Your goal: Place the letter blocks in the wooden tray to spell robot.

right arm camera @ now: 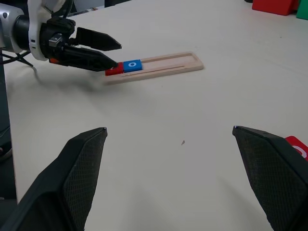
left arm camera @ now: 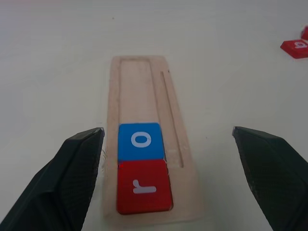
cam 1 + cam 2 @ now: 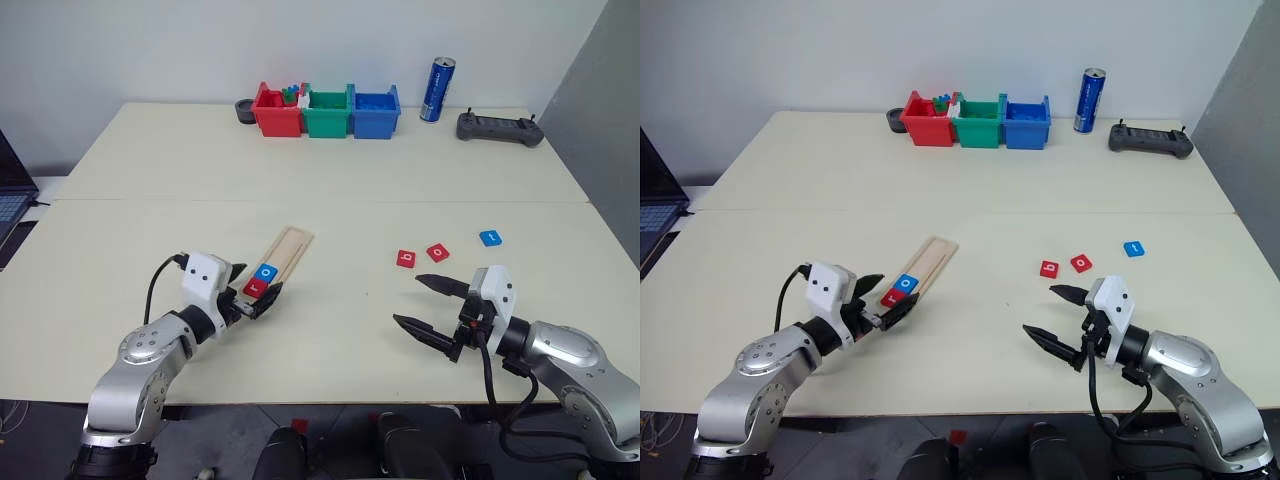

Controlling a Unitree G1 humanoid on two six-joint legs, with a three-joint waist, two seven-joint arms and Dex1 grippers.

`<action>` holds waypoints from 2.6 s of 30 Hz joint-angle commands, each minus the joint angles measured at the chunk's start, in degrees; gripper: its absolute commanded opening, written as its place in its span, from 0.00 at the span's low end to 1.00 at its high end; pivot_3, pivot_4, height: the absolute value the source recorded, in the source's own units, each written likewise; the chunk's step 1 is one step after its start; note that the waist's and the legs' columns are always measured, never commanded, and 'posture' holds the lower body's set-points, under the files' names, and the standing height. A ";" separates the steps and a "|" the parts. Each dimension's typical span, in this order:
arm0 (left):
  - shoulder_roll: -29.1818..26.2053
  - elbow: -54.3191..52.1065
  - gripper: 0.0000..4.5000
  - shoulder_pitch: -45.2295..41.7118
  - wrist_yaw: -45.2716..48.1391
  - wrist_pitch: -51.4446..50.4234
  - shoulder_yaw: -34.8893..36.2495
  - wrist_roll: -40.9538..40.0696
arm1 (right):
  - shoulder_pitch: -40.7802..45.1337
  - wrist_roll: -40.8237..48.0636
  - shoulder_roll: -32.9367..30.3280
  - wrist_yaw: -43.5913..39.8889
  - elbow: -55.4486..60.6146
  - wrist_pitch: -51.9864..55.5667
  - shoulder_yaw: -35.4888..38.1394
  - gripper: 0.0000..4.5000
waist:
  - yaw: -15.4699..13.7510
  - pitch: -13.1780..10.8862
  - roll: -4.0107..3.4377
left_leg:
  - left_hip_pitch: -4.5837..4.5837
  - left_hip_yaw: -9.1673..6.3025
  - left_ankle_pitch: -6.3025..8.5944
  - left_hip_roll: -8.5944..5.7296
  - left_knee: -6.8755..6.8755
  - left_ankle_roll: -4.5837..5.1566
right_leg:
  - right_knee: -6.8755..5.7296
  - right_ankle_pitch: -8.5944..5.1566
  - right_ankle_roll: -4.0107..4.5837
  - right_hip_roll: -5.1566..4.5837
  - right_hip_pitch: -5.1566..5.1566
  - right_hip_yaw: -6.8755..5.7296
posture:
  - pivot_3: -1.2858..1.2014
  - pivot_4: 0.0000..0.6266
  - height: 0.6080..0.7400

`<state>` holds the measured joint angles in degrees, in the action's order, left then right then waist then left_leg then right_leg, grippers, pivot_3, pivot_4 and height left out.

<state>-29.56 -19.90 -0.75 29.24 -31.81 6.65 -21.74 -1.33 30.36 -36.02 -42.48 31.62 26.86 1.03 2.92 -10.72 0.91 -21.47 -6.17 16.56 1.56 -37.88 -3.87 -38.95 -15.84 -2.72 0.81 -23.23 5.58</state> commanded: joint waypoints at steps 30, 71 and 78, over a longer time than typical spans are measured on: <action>3.48 -0.01 1.00 -3.33 -8.59 -11.22 -2.76 5.05 | 0.68 0.89 -1.28 -1.50 4.58 1.05 0.12 0.99 | -0.17 0.00 0.00 | 0.02 0.00 0.00 -0.01 -0.01 0.00 | -0.02 0.04 0.06 0.00 0.02 0.00 | 0.52 0.24 1.00; -12.25 23.07 0.75 -19.16 43.18 32.33 -23.15 12.14 | -11.05 -1.85 -13.60 -6.47 8.61 2.73 9.57 1.00 | -1.06 -0.02 0.05 | -0.04 0.06 0.00 -0.01 -0.04 0.01 | 0.06 0.03 0.06 0.02 0.01 0.01 | 0.52 0.24 1.00; -9.58 28.33 0.75 -22.33 45.50 37.16 -23.62 13.69 | -12.89 -1.50 -14.29 -7.46 8.77 3.04 11.11 1.00 | -1.06 -0.02 0.05 | -0.05 0.04 0.00 -0.01 -0.05 0.01 | 0.05 0.03 0.06 0.02 0.01 -0.01 | 0.52 0.24 1.00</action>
<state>-39.50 7.97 -22.18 74.48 3.71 -16.60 -8.57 -14.04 28.22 -49.78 -49.50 38.58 30.23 10.39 1.86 -10.74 0.96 -21.52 -6.13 16.57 1.55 -37.92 -3.85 -38.91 -15.81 -2.66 0.84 -23.22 5.57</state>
